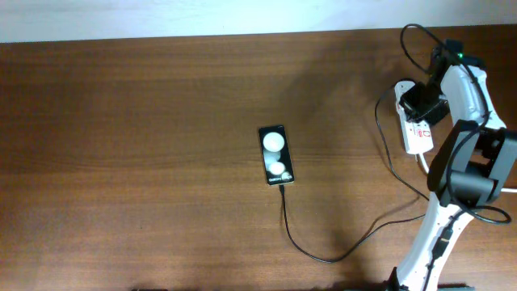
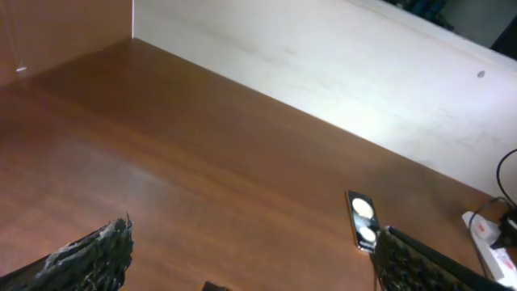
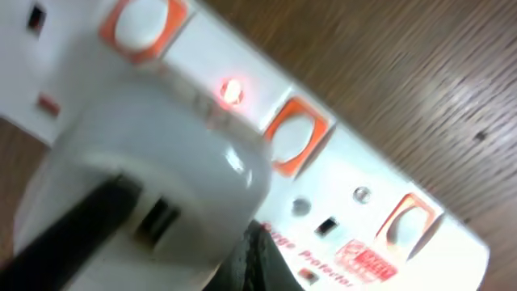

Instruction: Plug charger to phone and switch on socket

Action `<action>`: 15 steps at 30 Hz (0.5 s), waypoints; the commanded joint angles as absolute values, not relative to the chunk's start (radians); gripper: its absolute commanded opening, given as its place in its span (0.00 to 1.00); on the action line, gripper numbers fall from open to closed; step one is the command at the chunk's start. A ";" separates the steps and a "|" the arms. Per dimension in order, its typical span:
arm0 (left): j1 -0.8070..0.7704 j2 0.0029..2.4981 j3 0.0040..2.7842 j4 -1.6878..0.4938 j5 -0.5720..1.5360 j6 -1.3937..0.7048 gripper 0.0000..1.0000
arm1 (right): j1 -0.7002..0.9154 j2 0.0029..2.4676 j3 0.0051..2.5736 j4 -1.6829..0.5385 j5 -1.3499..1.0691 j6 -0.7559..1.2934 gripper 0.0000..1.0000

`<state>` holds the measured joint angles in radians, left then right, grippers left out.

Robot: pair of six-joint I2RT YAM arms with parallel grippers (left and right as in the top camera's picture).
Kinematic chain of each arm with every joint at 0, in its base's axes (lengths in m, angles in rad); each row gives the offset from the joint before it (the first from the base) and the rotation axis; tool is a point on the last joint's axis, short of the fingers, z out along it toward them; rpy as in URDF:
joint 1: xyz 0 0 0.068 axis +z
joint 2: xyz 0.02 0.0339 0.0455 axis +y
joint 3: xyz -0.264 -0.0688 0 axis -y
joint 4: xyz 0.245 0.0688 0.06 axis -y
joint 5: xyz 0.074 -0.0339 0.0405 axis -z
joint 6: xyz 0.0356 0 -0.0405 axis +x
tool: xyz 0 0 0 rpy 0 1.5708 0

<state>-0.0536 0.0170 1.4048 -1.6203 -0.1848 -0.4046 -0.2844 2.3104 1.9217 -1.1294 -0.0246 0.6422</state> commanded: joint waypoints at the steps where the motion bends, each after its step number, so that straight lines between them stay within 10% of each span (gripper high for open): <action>1: -0.049 0.007 1.407 -1.596 -0.239 -0.413 0.99 | -0.304 2.343 1.908 -1.195 -0.013 0.624 0.04; 15: -0.049 0.007 0.812 -0.967 -0.374 -0.437 0.99 | -0.358 1.872 1.908 -1.385 0.067 0.591 0.04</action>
